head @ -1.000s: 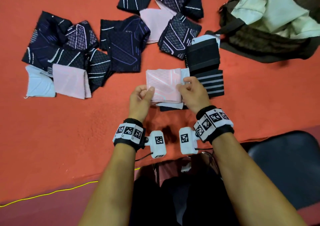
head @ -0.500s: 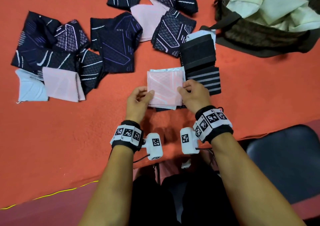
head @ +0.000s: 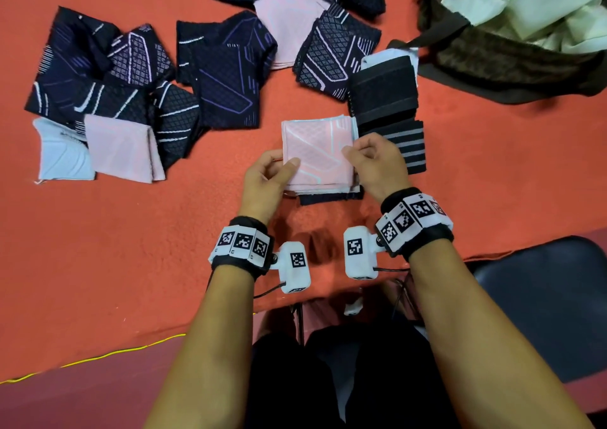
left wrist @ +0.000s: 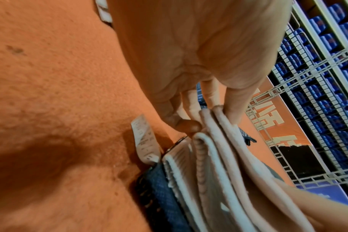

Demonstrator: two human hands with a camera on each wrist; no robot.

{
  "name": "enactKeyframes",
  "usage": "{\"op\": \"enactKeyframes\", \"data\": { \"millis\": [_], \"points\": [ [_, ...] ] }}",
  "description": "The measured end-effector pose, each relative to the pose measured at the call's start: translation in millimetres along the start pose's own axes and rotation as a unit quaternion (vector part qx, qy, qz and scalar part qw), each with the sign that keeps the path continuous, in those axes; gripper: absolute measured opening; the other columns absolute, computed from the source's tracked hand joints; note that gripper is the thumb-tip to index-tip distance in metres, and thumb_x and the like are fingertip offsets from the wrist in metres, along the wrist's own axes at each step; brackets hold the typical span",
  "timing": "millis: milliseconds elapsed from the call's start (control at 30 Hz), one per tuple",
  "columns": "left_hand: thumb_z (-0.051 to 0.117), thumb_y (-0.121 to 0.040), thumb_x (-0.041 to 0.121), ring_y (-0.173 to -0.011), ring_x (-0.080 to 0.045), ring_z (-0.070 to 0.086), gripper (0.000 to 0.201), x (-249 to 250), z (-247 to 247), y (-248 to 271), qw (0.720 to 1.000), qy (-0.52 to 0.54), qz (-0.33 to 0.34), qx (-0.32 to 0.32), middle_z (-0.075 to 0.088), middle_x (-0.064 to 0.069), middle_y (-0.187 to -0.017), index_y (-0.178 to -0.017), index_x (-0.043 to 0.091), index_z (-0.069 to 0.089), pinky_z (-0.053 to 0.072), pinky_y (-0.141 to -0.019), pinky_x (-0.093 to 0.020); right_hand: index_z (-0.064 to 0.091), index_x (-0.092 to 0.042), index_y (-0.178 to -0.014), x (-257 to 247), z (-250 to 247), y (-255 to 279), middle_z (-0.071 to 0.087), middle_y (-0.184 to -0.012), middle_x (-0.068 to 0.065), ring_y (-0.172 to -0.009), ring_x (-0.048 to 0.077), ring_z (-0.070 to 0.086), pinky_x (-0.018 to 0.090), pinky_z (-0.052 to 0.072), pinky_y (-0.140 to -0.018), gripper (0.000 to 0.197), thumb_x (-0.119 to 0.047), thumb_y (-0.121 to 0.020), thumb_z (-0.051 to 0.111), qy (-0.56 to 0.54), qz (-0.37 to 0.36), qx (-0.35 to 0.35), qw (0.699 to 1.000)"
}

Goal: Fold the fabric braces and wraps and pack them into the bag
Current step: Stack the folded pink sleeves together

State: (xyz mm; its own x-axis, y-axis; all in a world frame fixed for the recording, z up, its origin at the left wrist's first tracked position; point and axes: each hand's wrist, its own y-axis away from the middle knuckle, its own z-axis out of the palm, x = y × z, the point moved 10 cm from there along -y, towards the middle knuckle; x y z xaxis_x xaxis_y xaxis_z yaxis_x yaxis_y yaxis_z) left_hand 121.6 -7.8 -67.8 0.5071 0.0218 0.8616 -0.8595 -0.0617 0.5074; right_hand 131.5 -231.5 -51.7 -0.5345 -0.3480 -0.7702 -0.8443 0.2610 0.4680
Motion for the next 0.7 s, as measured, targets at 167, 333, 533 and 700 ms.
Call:
{"op": "enactKeyframes", "data": {
  "millis": [167,333,533,700],
  "points": [
    [0.065,-0.094,0.007,-0.064,-0.008,0.064,0.007,-3,5,0,0.999,0.039,-0.012,-0.017,0.068,0.011,-0.065,-0.095,0.013,0.063,0.054,-0.068,-0.028,0.060,-0.019,-0.085,-1,-4,-5,0.061,-0.075,-0.007,-0.072,0.011,0.057,0.025,0.045,-0.072,0.014,-0.028,-0.090,0.069,0.017,-0.009,-0.007,1.000],
    [0.067,-0.093,0.009,-0.074,-0.019,0.067,0.009,-12,4,-3,0.998,0.057,-0.029,-0.013,0.073,0.000,-0.078,-0.097,0.017,0.064,0.054,-0.075,-0.038,0.063,-0.017,-0.087,-3,-6,-6,0.061,-0.074,-0.008,-0.071,0.010,0.057,0.023,0.046,-0.070,0.013,-0.026,-0.089,0.071,0.001,-0.014,0.009,1.000],
    [0.070,-0.091,0.009,-0.075,-0.017,0.069,0.013,-22,9,-8,0.999,-0.002,-0.034,-0.019,0.071,-0.005,-0.084,-0.096,0.018,0.062,0.058,-0.073,-0.033,0.066,-0.015,-0.080,-9,-4,-2,0.064,-0.075,-0.003,-0.069,0.006,0.055,0.014,0.046,-0.069,0.012,-0.015,-0.080,0.078,0.048,-0.040,0.018,0.998],
    [0.072,-0.089,0.010,-0.081,-0.016,0.066,0.015,-24,9,-17,0.998,-0.058,-0.027,-0.019,0.067,-0.002,-0.090,-0.095,0.020,0.063,0.056,-0.073,-0.029,0.069,-0.020,-0.088,-9,21,2,0.061,-0.074,-0.012,-0.070,0.005,0.055,0.018,0.043,-0.068,0.010,-0.011,-0.084,0.068,0.098,-0.024,-0.039,0.994]
  ]
}}
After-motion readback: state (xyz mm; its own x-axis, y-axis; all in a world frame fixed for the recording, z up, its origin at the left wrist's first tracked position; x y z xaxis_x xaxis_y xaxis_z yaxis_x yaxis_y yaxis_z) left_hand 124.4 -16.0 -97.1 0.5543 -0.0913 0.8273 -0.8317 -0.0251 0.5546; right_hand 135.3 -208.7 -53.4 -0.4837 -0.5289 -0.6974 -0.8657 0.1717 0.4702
